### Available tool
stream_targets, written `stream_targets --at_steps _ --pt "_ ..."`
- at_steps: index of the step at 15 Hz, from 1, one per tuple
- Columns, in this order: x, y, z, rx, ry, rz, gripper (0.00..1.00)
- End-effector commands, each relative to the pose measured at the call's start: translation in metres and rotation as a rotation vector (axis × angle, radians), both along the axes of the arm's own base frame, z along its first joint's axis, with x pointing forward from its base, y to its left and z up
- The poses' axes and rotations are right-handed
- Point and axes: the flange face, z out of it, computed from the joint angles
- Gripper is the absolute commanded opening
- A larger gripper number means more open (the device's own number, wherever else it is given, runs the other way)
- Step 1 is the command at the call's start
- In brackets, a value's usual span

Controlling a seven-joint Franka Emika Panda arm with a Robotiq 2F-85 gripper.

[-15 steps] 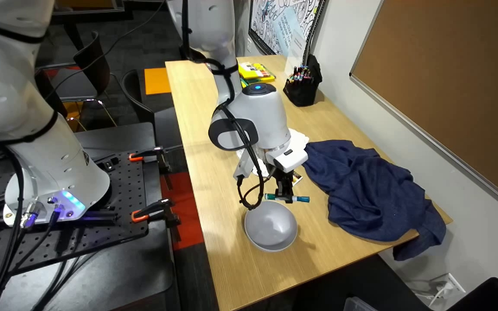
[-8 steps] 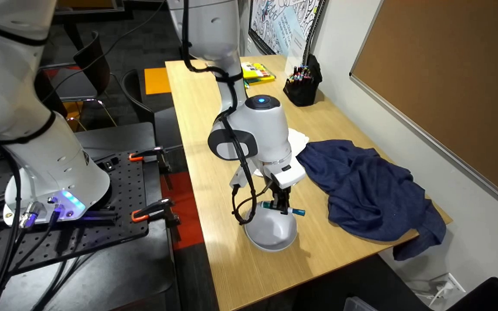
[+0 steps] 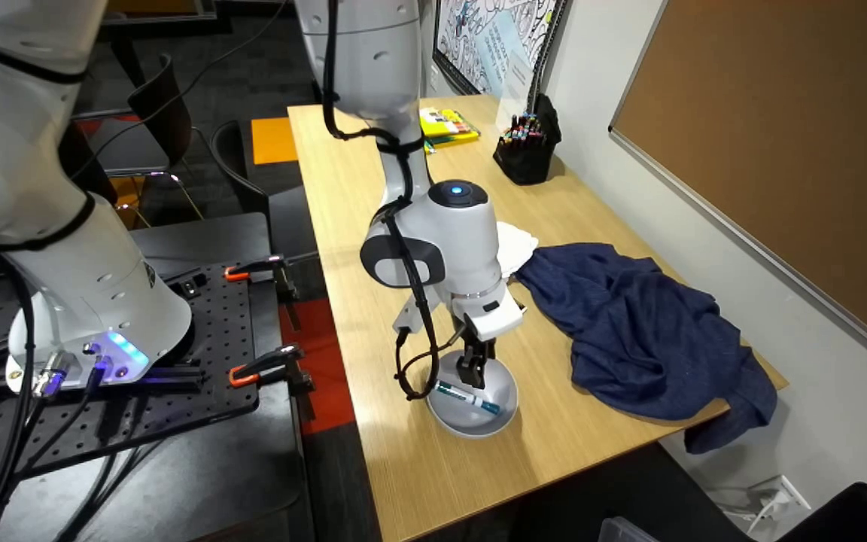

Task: Put the marker in the bowl

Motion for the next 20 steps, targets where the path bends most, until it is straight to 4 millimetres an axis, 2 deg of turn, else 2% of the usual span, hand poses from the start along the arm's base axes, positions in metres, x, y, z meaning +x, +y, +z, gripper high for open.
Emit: stream_targets --at_steps 1,5,9,14,15,17,20 --pt "0.005 0.008 0.010 0.000 -0.029 -0.004 0.98" --pt "0.013 0.030 0.031 -0.039 -0.099 0.062 1.00" --pt "0.026 0.064 0.051 -0.054 -0.170 0.164 1.00" --pt "0.039 0.095 0.067 -0.032 -0.215 0.262 1.00" --pt "0.044 0.089 0.053 -0.034 -0.195 0.217 1.00" --pt "0.047 0.096 0.057 -0.024 -0.204 0.232 1.00" --pt "0.046 0.095 0.058 -0.024 -0.204 0.232 1.00"
